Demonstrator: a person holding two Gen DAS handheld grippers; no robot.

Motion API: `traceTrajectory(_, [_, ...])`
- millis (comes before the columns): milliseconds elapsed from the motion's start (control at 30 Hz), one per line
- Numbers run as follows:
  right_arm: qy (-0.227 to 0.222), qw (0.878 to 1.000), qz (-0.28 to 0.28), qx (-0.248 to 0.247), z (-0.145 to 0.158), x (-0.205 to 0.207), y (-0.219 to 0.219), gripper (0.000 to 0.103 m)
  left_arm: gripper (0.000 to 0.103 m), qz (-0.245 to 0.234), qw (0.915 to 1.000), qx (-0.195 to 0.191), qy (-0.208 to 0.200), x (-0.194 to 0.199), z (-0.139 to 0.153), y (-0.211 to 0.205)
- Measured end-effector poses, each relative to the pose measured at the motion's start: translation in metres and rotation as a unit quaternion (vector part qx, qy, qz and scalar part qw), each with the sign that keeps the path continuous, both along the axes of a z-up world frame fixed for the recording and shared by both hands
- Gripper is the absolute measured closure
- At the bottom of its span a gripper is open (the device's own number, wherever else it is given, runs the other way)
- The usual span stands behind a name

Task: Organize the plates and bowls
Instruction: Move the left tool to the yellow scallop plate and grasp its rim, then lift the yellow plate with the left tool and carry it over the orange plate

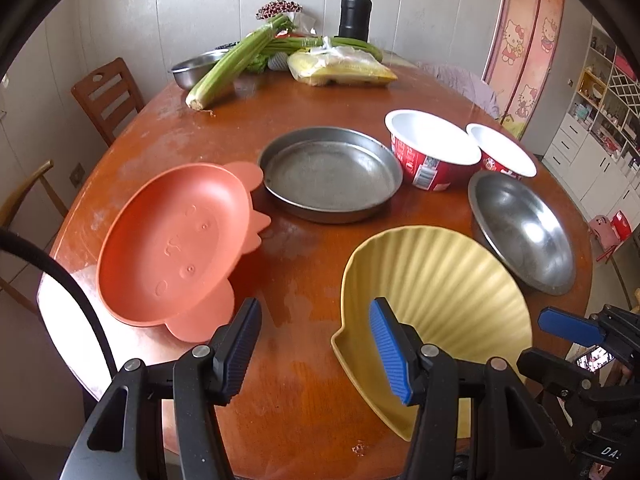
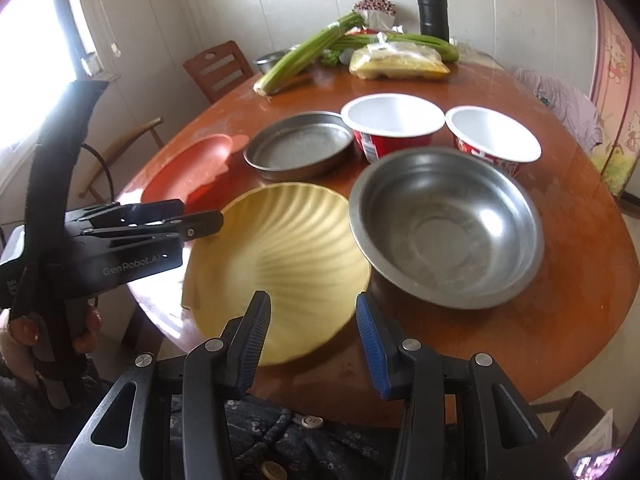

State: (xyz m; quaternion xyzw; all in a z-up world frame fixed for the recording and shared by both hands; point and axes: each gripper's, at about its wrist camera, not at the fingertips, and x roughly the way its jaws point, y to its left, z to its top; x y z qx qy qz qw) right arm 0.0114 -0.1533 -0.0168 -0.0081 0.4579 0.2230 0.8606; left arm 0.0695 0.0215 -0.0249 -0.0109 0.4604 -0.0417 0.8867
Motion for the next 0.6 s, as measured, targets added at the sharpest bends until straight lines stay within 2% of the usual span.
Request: traceTrajectory(600, [0.014, 1.0, -0.015, -0.015, -0.022, 0.024, 0.002, 0.057, 0.047, -0.018, 0.9994, -0.009, 0.027, -0.008, -0.02, -0.012])
